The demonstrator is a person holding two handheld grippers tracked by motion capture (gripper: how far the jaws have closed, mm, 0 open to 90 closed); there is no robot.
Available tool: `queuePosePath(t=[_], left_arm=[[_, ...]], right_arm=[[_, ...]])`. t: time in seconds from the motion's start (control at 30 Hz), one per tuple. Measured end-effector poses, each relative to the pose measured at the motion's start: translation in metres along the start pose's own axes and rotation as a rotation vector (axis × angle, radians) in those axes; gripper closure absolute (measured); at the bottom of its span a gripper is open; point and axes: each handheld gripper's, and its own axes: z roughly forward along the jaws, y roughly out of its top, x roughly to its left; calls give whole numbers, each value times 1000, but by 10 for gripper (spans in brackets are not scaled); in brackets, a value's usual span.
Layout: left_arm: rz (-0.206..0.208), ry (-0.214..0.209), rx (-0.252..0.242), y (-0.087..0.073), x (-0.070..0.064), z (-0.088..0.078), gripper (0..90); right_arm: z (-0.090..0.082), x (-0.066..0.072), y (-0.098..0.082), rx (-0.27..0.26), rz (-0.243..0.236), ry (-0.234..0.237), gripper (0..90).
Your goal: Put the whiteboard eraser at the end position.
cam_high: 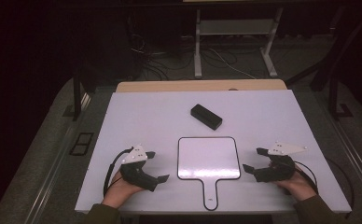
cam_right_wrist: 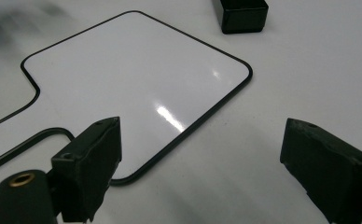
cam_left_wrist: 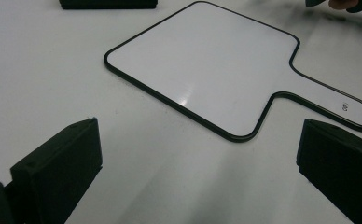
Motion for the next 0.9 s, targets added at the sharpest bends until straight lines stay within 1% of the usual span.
queuePosePath(t=[0.1,0.23,0.4,0.53,0.6,0.9], left_arm=[[-4,0,-1,0,0,0,0],[-4,2,1,0,0,0,0],[-5,2,1,-1,-1,-1,0],[-2,3,5,-1,-1,0,0],[0,3,6,-1,-2,0,0],[2,5,12,-1,-1,0,0]], right_arm=[[-4,-1,-3,-4,-2,-4,112],[-8,-4,-8,2,11,-1,112],[-14,-7,-14,1,25,-9,112],[-16,-10,-17,8,21,-18,112],[-16,-10,-17,14,18,-20,112],[-17,-10,-16,6,15,-17,112]])
